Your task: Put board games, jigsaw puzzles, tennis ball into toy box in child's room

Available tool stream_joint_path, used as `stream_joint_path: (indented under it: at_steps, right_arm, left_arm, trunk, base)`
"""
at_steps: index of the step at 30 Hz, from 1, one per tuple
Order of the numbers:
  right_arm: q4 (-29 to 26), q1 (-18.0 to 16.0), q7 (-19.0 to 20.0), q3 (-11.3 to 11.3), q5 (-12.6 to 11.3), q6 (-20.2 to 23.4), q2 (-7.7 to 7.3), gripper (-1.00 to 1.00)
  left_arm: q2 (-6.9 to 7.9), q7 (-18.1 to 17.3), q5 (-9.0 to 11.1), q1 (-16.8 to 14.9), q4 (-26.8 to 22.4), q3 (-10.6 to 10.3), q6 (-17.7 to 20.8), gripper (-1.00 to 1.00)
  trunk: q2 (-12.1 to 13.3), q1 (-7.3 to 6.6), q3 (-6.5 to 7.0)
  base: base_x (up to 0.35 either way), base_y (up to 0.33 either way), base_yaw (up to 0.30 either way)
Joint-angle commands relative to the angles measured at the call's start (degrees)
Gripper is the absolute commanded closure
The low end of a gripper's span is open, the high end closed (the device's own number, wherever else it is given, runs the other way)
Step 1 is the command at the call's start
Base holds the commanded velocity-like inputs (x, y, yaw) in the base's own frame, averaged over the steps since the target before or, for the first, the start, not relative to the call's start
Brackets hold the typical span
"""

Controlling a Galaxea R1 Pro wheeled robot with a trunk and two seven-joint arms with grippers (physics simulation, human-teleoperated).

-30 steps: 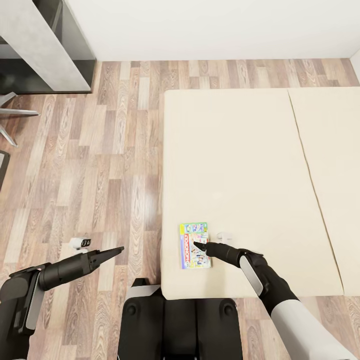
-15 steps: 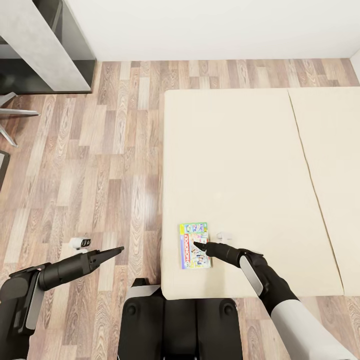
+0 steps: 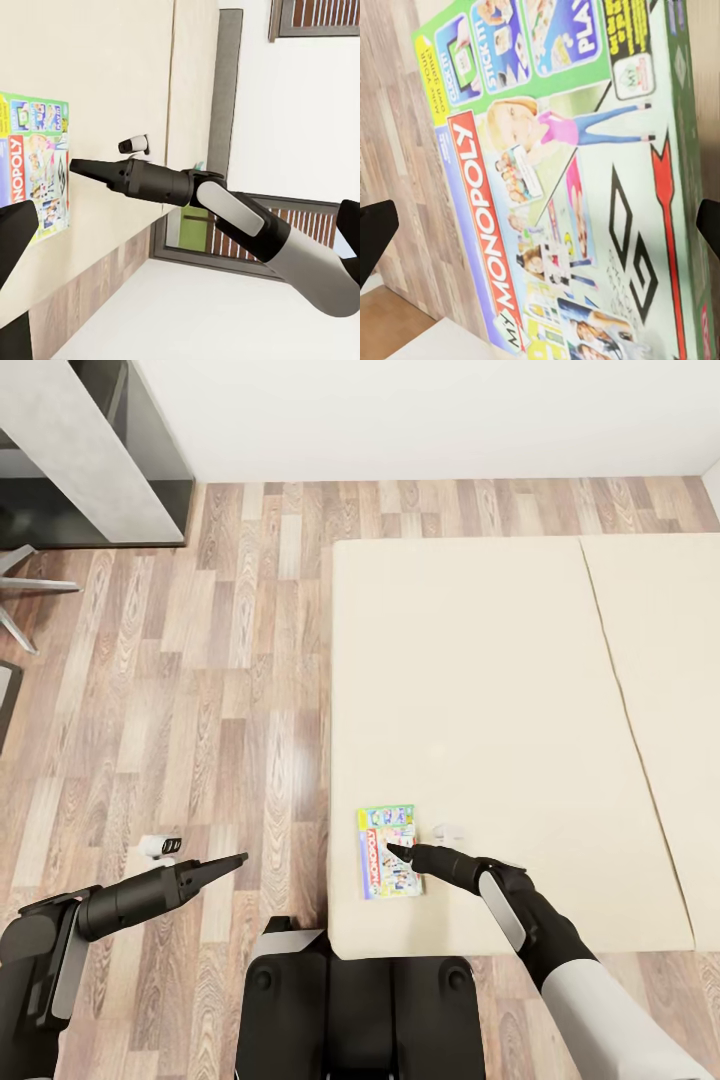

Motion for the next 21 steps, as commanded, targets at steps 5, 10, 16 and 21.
stream_joint_path:
  at_steps: [5,10,16,21]
  right_arm:
    - [-0.1,0.0,-0.1,0.1,-0.5,0.4,0.04,-1.00]
    - [-0.1,0.0,0.0,0.1,-0.5,0.3,0.10,-1.00]
    - [-0.1,0.0,0.0,0.1,-0.5,0.4,0.17,-1.00]
    - [-0.1,0.0,0.0,0.1,-0.5,0.4,0.18,-1.00]
  left_arm:
    - [0.01,-0.2,0.0,0.0,0.0,0.0,0.6,-1.00]
    - [0.01,-0.2,0.0,0.0,0.0,0.0,0.6,-1.00]
    - [0.01,-0.2,0.0,0.0,0.0,0.0,0.6,-1.00]
    - [0.01,-0.2,0.0,0.0,0.0,0.0,0.6,-1.00]
  trunk:
    - [-0.1,0.03,-0.06]
    - [-0.1,0.03,-0.06]
    - [-0.1,0.03,-0.06]
    - [-0.1,0.03,-0.06]
  base:
    - [0.000,0.010,0.000]
    - [0.000,0.003,0.000]
    - [0.000,0.000,0.000]
    - [0.000,0.000,0.000]
